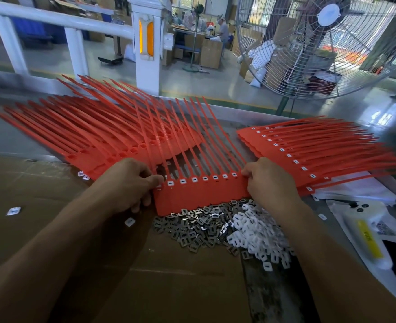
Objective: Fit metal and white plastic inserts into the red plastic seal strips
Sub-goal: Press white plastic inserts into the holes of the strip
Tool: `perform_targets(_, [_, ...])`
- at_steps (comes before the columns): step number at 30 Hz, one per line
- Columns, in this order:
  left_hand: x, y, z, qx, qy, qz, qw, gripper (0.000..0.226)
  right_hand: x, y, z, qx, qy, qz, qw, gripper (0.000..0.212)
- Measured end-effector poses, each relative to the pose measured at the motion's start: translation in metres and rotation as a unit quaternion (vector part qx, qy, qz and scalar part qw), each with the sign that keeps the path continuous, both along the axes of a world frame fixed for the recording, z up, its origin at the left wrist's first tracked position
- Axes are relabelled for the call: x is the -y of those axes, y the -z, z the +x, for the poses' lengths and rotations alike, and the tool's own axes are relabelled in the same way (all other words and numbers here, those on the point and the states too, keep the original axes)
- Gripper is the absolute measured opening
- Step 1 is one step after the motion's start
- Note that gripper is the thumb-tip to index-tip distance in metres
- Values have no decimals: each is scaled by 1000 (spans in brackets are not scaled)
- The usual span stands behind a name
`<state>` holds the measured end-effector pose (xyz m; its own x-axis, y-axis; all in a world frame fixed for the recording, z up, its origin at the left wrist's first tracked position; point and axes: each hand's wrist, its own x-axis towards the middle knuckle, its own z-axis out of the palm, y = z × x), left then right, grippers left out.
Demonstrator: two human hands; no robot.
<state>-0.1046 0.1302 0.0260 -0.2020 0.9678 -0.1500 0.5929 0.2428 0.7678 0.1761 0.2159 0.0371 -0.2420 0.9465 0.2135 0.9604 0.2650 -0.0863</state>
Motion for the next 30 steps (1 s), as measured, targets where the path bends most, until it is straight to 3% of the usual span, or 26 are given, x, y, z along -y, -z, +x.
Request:
perform_targets(6, [5,-3,2,-4,-1,11,1000,26,2,-2,-2,-2,-2,-14,1000,41])
perform_targets(14, [4,-4,0,-9,6,13,1000,27,5,-8,31,-179,-27,-43,983,23])
perform_targets(22, [2,-5,-1,-8,-3,4,1000,28,10,-19,47,-165,-67,-160,971,7])
perform_targets(30, [2,-3,-4,31,-14,24,999,26,13,-19,44,-137,-71,-179,972,9])
